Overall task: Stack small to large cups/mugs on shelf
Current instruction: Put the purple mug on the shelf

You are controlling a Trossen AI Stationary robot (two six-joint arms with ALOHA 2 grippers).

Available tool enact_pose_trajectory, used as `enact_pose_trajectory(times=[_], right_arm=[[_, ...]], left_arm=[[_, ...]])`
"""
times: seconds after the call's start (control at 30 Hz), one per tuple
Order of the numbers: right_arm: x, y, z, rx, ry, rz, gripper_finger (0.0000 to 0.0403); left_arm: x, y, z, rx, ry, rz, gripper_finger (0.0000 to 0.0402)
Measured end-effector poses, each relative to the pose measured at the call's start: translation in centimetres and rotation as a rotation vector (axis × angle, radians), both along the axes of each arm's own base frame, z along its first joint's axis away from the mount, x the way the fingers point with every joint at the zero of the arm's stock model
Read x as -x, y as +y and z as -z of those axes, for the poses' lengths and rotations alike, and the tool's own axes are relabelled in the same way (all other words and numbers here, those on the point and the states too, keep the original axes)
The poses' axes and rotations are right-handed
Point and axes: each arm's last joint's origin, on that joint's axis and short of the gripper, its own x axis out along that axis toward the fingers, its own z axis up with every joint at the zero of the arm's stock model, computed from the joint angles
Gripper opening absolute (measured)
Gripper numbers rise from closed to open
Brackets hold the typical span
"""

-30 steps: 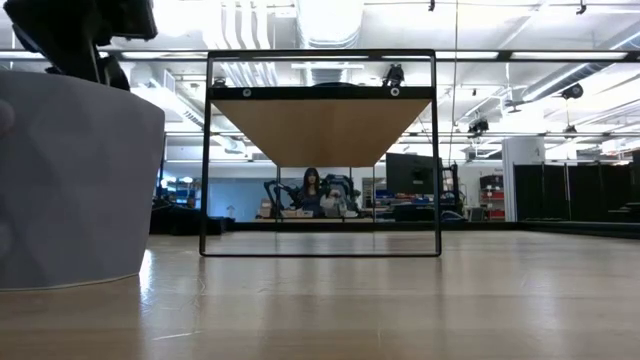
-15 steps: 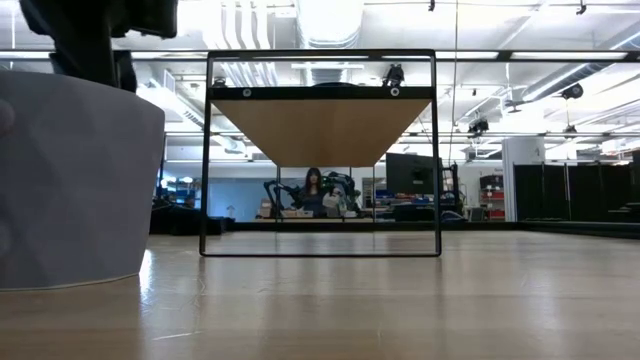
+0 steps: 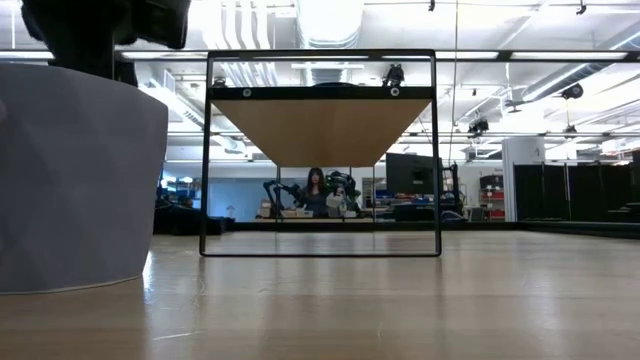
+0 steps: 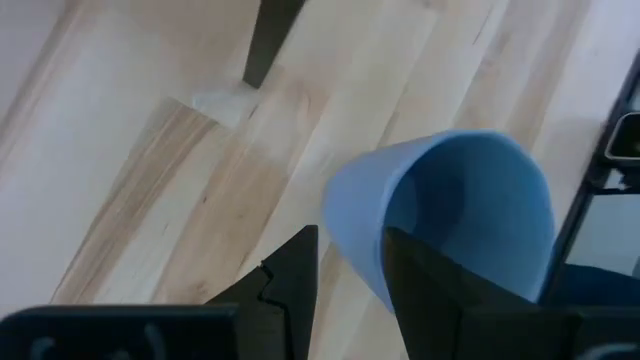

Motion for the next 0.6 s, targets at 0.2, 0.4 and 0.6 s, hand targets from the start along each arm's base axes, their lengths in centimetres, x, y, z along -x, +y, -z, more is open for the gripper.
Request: enact_pose_trajectory(times=[0.2, 0.4, 0.6], right_arm=[[0.0, 0.0, 0.0, 0.003, -0.002, -0.002, 0.0144], [0.0, 0.0, 0.0, 0.008, -0.004, -0.007, 0.0146], [0.0, 0.0, 0.0, 0.01, -0.003, -0.011, 0.0146]], left_arm=[[0.8, 0.3, -1.2, 0.015, -0.05, -0.004, 0.01], [1.3, -0.1, -0.5, 0.023, -0.017, 0.03, 0.01], [1.0, -0.6, -0.2, 0.045, -0.029, 0.049, 0.01]])
